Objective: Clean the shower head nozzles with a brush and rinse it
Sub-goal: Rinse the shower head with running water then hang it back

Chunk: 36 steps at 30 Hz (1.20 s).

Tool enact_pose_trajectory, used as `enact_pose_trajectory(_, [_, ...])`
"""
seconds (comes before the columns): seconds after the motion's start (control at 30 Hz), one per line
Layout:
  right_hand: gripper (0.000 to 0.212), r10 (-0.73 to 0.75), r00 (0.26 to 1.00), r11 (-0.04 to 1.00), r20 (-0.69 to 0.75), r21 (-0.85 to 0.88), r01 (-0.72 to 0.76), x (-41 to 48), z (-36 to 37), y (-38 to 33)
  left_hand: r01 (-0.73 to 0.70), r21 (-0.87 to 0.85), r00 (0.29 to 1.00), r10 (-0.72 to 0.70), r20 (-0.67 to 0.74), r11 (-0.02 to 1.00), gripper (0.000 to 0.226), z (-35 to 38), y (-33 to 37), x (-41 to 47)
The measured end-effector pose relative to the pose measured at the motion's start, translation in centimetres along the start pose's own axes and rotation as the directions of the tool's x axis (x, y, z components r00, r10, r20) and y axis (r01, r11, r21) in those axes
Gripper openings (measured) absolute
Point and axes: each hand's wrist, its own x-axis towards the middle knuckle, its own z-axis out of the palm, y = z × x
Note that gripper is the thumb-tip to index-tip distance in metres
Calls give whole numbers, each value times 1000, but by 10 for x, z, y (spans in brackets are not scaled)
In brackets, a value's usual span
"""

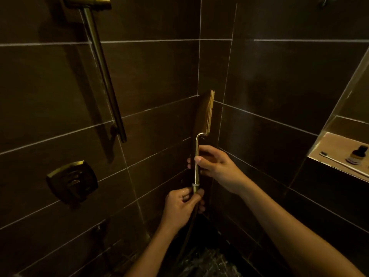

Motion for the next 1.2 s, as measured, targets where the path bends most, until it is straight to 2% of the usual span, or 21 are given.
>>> enact_pose_trajectory(0.07, [38,-5,1000,1000,-31,-25,4,2,1,1,6,-11,1000,-6,-17,1000,15,5,-2,0])
enact_pose_trajectory(0.13, [34,-37,995,987,-91,-159,22,4,2,2,-2,3,1000,2,-31,1000,17,8,-4,0])
enact_pose_trajectory(0.27, [35,-136,963,890,-235,-456,14,4,2,6,-27,73,999,30,-40,997,21,7,-5,-1])
enact_pose_trajectory(0.33, [34,-168,960,851,-225,-524,26,2,1,6,-25,81,999,29,-42,996,21,7,-5,-1])
enact_pose_trajectory(0.4, [26,-165,974,865,-158,-497,66,1,-1,4,-28,85,999,32,-44,996,20,6,-4,0])
enact_pose_trajectory(0.47, [21,-124,988,920,-93,-383,80,2,-5,2,-32,77,999,35,-42,997,19,6,-2,0])
enact_pose_trajectory(0.53, [30,-114,990,923,-87,-377,73,4,-8,3,-34,73,998,38,-50,997,20,7,-1,1])
enact_pose_trajectory(0.63, [51,-206,951,763,-230,-647,9,3,-4,5,-40,116,995,50,-86,992,21,10,-2,1])
enact_pose_trajectory(0.7, [50,-277,929,670,-244,-742,5,-2,4,2,-35,147,995,48,-90,989,20,13,-2,-2])
enact_pose_trajectory(0.77, [46,-247,953,684,-176,-729,42,-3,4,3,-21,136,997,31,-70,991,19,14,-3,-4])
enact_pose_trajectory(0.8, [44,-193,972,734,-137,-678,50,-4,2,3,-11,109,998,17,-61,994,19,13,-3,-5])
enact_pose_trajectory(0.83, [40,-115,988,812,-101,-583,34,-4,0,1,-2,86,998,6,-55,996,19,11,-3,-5])
enact_pose_trajectory(0.9, [35,44,999,962,-21,-268,-48,-5,-3,-1,2,65,999,1,-42,998,19,8,-3,-4])
enact_pose_trajectory(0.97, [37,83,995,994,50,-74,-79,-4,-6,-3,5,41,1000,-4,-22,999,17,6,-3,-4])
enact_pose_trajectory(1.03, [40,59,997,995,54,-81,-54,-2,-7,-3,6,28,1000,-6,-19,1000,16,6,-4,-6])
enact_pose_trajectory(1.1, [40,21,1000,972,-14,-236,-24,0,-4,-3,-5,44,999,6,-35,999,15,7,-5,-6])
enact_pose_trajectory(1.2, [33,-92,988,878,-126,-478,21,2,3,-2,-20,71,999,23,-41,997,15,9,-6,-6])
